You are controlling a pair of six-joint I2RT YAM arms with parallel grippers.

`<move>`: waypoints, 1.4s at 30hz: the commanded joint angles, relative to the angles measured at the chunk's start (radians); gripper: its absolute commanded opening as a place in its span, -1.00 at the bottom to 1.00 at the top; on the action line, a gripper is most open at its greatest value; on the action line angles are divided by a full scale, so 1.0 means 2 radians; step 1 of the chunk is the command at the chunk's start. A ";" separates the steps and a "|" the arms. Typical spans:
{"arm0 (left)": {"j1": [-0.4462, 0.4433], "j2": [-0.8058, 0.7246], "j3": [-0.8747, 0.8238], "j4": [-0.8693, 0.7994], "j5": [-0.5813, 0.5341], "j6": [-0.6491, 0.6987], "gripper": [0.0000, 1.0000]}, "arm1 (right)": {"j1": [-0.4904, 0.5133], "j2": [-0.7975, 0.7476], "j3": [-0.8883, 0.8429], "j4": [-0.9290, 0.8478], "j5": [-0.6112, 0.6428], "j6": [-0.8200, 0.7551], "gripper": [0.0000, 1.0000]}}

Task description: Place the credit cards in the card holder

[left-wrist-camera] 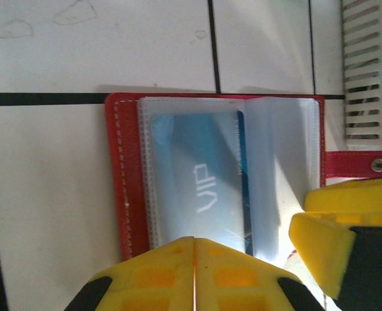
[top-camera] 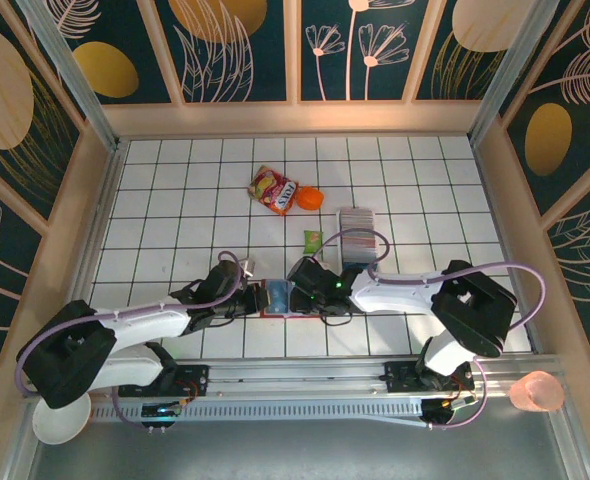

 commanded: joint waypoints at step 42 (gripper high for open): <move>-0.003 -0.209 -0.052 -0.144 -0.210 -0.065 -1.00 | 0.030 0.087 0.057 0.240 -0.060 0.034 -0.17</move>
